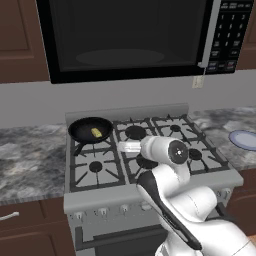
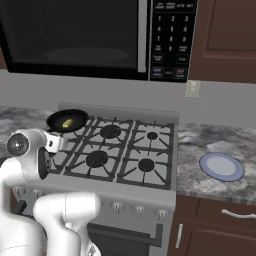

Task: Pick up the butter stick and place it in the pan. Then turn on the burner for the pan.

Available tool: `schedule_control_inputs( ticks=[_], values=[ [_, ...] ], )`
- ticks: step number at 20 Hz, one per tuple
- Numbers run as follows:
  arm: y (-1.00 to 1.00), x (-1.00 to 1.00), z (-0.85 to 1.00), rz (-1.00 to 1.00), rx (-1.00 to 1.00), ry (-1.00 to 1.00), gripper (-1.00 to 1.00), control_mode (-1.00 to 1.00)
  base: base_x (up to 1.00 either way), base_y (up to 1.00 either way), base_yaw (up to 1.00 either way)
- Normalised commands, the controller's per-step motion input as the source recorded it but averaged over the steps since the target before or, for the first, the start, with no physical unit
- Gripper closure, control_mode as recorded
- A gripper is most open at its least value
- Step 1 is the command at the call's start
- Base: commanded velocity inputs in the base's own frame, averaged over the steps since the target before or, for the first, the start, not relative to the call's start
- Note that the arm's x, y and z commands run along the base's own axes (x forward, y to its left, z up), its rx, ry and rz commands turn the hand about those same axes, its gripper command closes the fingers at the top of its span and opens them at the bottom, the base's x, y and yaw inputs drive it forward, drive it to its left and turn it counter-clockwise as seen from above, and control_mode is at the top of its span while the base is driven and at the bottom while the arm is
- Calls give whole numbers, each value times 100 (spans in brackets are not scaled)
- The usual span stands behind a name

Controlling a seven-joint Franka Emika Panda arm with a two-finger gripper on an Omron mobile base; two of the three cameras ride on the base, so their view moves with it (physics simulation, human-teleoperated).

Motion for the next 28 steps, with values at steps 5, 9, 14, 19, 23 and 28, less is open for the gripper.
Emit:
schedule_control_inputs(
  ticks=[5,9,14,19,23,28],
  values=[
    [-9,-27,-1,-6,0,-1,-100,-100,0,0,0],
    [-13,-30,0,-13,0,-1,-100,-100,0,0,0],
    [-25,-28,0,-7,0,-1,-100,-100,0,0,0],
    [-8,-31,-30,0,0,-8,-100,-100,0,0,0],
    [0,-31,-53,4,0,-17,-100,-100,0,0,0],
    [0,-27,-55,4,0,-17,-100,-100,0,0,0]
  ],
)
